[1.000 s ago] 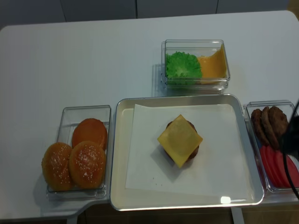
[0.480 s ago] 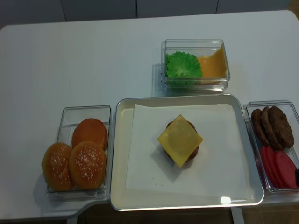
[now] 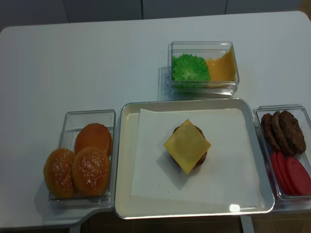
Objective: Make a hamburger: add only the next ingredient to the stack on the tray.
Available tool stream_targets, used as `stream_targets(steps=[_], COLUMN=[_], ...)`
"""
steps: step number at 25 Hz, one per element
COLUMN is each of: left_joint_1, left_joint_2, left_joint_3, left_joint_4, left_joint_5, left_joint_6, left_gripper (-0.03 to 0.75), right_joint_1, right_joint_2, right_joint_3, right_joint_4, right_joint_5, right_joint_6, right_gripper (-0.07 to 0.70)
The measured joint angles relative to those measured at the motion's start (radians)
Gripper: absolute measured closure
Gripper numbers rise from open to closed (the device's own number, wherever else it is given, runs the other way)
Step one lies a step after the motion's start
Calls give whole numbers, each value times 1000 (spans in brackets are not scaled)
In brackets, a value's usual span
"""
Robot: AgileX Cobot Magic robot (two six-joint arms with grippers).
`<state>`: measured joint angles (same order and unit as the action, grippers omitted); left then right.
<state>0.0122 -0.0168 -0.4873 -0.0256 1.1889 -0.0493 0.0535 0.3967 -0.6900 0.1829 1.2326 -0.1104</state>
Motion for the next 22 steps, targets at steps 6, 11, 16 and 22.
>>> stream_targets(steps=[6,11,16,22], left_joint_1=[0,0,0,0], left_joint_2=[0,0,0,0], left_joint_3=[0,0,0,0], left_joint_4=[0,0,0,0], left_joint_5=[0,0,0,0], left_joint_6=[0,0,0,0], left_gripper=[417,417,417,417], right_joint_1=[0,0,0,0], right_joint_2=[-143,-278,-382,-418], right_joint_3=[43,43,43,43], right_joint_4=[0,0,2,4], right_joint_5=[15,34,45,53], right_joint_6=[0,0,-4,-4], right_gripper=[253,255,255,255])
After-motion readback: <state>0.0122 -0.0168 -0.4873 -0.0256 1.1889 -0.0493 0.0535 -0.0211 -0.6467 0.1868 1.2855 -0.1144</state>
